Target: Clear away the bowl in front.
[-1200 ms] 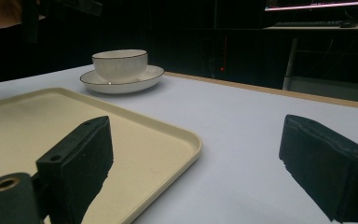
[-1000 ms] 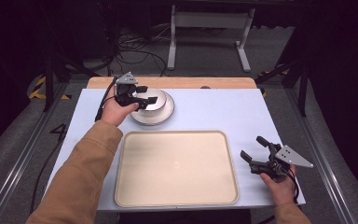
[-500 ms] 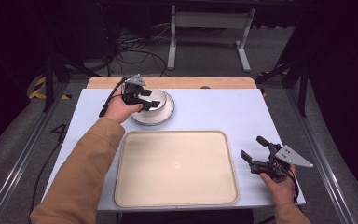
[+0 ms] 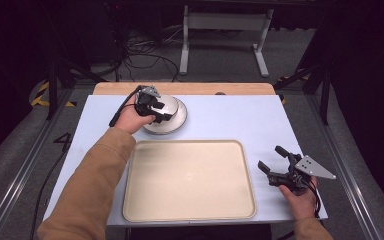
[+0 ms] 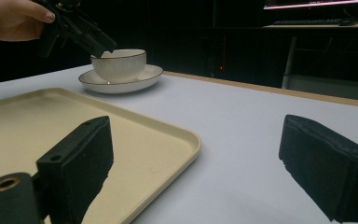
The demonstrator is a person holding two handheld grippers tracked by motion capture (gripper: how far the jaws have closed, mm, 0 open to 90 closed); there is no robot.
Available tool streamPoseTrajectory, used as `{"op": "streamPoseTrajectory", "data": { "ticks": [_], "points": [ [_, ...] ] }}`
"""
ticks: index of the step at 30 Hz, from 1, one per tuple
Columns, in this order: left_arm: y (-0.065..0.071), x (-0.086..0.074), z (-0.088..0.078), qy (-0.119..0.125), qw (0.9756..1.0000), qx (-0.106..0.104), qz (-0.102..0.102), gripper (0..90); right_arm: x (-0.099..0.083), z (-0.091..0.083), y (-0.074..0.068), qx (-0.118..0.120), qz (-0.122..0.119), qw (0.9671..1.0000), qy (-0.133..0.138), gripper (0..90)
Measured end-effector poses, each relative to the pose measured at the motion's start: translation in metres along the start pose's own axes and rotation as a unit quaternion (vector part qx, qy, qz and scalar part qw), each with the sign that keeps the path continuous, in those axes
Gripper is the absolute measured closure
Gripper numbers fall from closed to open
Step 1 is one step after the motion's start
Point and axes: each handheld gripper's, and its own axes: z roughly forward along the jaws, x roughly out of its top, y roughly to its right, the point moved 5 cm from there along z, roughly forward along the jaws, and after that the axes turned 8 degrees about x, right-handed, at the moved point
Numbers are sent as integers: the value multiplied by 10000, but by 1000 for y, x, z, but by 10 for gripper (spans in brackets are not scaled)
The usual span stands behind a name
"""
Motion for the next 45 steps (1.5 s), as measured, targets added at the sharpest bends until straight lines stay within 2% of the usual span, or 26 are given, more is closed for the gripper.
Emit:
{"op": "streamPoseTrajectory", "data": {
  "ticks": [10,16,19,22,26,30,38,45],
  "points": [
    [3,-5,9,-287,9994,-102,186,429,0,0,0,-2,1,10000,-2,100],
    [2,-9,14,-398,9990,-113,177,462,0,0,0,-4,-3,10000,-3,100],
    [-1,-13,17,-528,9984,-39,221,488,0,0,0,-4,-2,10000,-4,100],
    [-2,-16,18,-611,9979,-74,207,521,0,0,0,-4,3,10000,-4,99],
    [-2,-19,21,-742,9971,-56,175,511,0,0,0,-3,-3,10000,-16,100],
    [1,-19,24,-843,9959,-60,313,576,0,0,0,-4,-5,10000,-15,100],
    [5,-16,26,-803,9954,-109,508,772,0,0,0,8,21,10000,-5,100],
    [6,-15,26,-791,9949,-56,620,792,0,0,0,12,22,10000,-7,100]
  ]
}}
